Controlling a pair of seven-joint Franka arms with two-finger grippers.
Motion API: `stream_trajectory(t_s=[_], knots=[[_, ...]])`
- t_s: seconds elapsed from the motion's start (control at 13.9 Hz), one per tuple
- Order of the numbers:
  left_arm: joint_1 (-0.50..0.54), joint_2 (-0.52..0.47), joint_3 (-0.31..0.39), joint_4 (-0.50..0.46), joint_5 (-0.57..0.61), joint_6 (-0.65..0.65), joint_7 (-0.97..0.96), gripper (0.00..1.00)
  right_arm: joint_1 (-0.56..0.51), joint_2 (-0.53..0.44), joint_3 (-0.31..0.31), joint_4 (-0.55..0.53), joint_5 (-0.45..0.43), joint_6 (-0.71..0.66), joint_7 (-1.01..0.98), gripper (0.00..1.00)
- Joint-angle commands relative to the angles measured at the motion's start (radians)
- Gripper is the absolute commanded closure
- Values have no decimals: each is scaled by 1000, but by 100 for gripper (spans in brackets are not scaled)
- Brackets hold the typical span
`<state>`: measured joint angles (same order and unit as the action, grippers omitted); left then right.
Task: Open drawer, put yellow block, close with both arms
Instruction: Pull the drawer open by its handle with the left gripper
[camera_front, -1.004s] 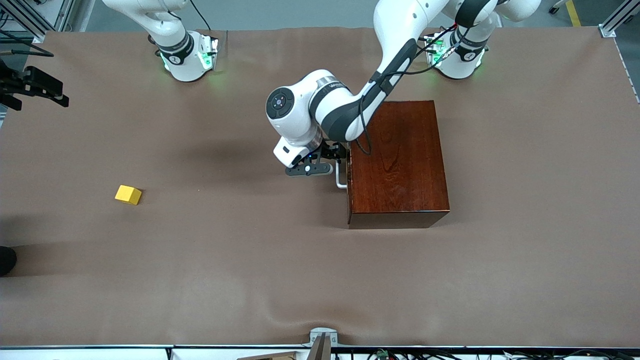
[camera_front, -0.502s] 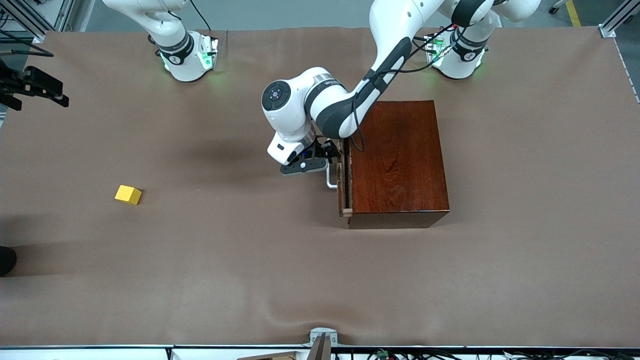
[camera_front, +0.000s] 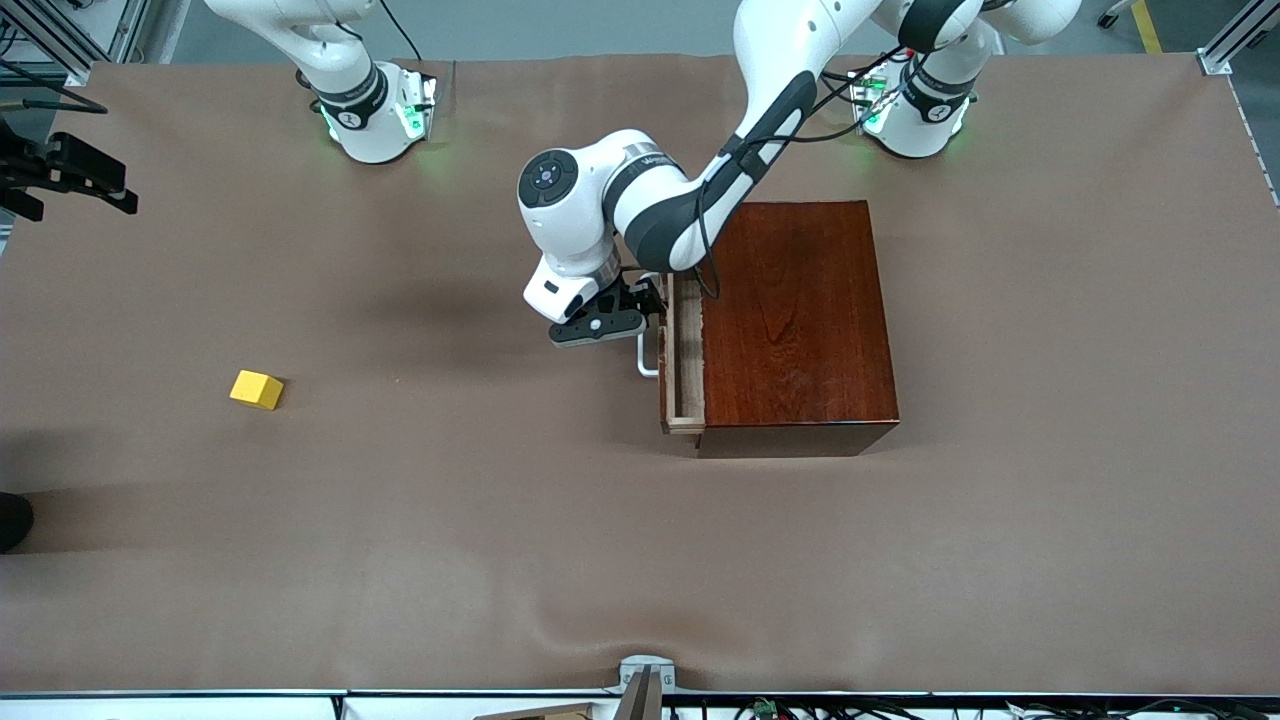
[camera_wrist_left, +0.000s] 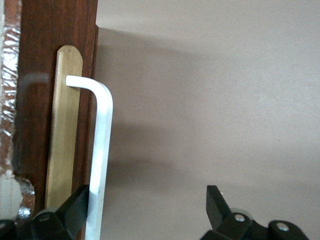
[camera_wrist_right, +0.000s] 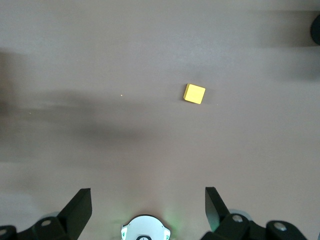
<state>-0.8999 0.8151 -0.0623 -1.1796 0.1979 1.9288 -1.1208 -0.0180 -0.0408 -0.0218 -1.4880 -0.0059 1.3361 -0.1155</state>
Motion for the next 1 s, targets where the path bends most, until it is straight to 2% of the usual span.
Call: stream_trajectory(t_s=[0.0, 0.93], knots=[[-22, 53, -14, 51, -8, 68, -39, 0, -19, -17, 11, -15, 12, 2, -13, 0], [-19, 45, -10, 58, -63, 119, -66, 0, -20, -17, 9, -15, 12, 2, -13, 0]])
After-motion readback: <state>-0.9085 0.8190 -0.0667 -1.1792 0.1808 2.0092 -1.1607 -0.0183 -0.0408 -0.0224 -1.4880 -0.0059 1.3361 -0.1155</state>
